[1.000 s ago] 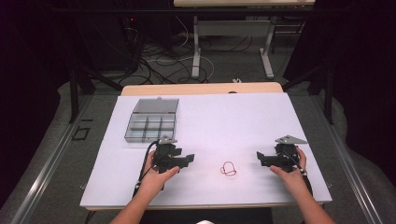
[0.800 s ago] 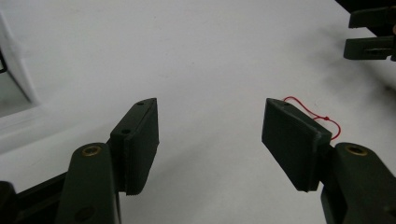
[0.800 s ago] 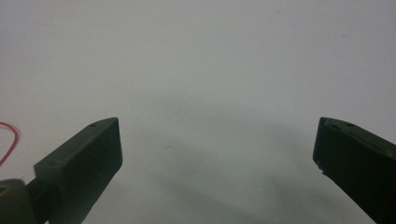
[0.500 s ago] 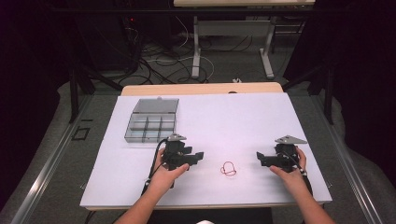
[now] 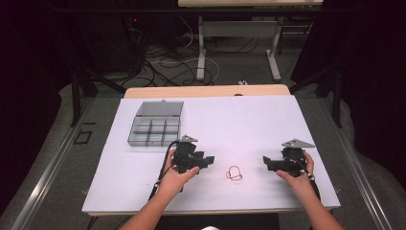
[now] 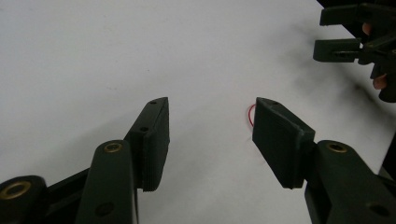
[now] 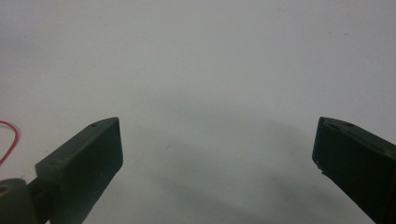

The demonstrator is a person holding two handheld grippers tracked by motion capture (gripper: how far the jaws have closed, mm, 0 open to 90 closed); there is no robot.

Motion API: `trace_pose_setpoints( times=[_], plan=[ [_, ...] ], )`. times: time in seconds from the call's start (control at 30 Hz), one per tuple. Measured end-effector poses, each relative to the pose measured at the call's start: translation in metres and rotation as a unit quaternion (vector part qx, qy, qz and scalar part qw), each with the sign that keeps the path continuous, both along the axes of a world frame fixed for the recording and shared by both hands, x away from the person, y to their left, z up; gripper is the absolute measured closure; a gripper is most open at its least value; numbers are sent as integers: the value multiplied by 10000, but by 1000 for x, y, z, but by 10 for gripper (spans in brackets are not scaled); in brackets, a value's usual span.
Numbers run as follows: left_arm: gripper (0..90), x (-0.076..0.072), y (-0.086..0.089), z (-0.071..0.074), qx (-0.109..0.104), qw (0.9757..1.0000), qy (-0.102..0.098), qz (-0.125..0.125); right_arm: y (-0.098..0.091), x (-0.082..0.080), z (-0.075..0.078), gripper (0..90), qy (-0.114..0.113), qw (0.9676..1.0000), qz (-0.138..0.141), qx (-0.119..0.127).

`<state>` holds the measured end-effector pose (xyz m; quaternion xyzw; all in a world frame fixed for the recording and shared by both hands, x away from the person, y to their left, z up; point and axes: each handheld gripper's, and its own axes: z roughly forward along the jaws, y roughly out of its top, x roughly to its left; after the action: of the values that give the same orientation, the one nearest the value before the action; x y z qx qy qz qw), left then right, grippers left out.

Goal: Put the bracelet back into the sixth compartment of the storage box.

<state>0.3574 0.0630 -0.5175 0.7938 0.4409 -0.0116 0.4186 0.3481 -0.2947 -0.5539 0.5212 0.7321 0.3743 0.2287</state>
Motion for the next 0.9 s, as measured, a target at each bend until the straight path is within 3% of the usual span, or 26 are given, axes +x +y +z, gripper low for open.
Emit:
trace_pose_setpoints(
  times=[0.07,0.43,0.9],
  plan=[
    [469,1,-3,0,95,9999,0,-83,0,0,0,18,-2,10000,11,4],
    [487,1,-21,-2,118,9997,129,-170,0,0,0,19,14,10000,-1,8],
    [525,2,-30,-6,183,9993,255,-193,-1,1,-1,20,32,10000,-10,15]
  ],
)
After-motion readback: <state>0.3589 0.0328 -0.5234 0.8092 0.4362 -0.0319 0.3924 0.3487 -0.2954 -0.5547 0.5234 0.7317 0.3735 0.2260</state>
